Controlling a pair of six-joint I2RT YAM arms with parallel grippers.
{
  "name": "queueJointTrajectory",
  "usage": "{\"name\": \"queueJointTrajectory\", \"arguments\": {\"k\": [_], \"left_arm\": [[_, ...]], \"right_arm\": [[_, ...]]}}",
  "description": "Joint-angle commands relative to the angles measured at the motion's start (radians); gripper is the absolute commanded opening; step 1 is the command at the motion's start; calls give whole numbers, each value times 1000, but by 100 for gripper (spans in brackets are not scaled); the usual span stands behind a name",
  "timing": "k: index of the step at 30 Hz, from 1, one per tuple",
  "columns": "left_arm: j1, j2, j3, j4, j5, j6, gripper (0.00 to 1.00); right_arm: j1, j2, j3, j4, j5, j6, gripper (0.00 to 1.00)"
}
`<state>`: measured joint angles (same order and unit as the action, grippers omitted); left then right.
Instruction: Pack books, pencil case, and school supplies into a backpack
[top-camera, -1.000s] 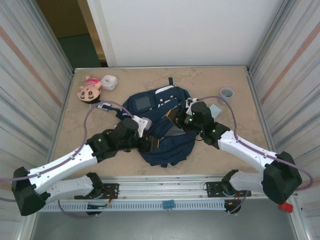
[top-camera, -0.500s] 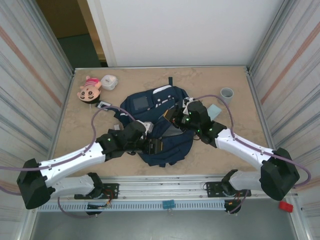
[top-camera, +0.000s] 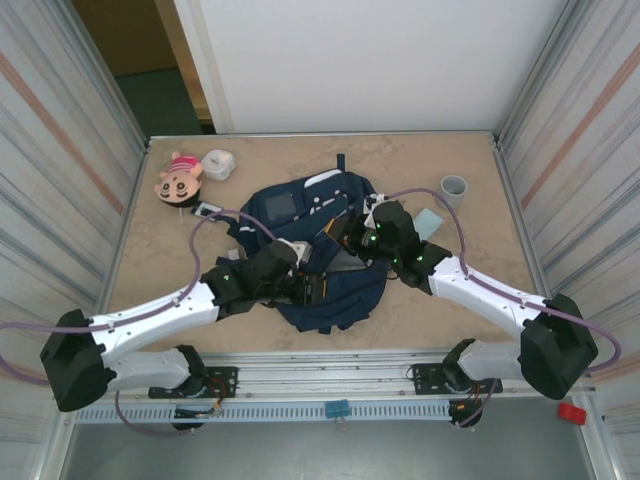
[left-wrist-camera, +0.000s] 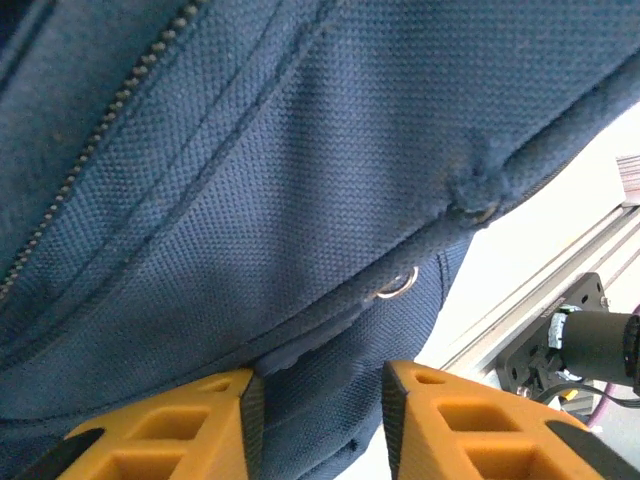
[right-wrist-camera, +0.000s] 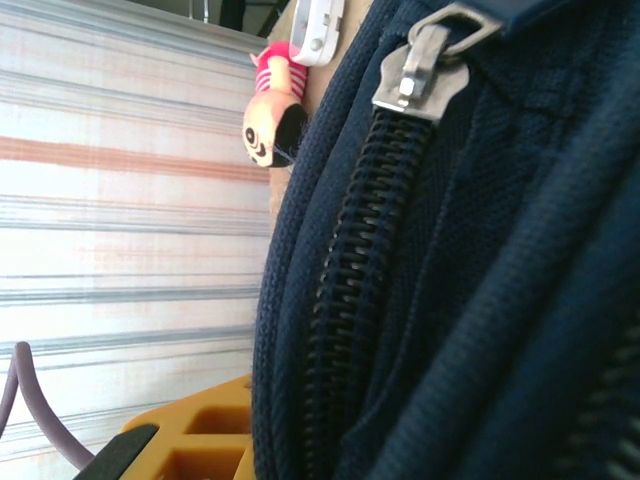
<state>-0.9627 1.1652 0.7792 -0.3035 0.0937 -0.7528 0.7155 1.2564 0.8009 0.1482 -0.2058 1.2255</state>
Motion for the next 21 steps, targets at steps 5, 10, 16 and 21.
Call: {"name": "queueJointTrajectory", "arguments": {"k": [5,10,16,21], "left_arm": [[-4,3,8,143,1,57,26],[-4,-40,-29,205,30,79,33],[-4,-84,-78,266,35,85,36],[-4,-98,-96,305,55,111,29]], "right_arm": [[24,-20,49,81,-37,-25,8],[14,-31,42,70,-35,-29,8],[13,-31,43,66,-37,-28,7],[13,-22,47,70,-42,-27,7]]}}
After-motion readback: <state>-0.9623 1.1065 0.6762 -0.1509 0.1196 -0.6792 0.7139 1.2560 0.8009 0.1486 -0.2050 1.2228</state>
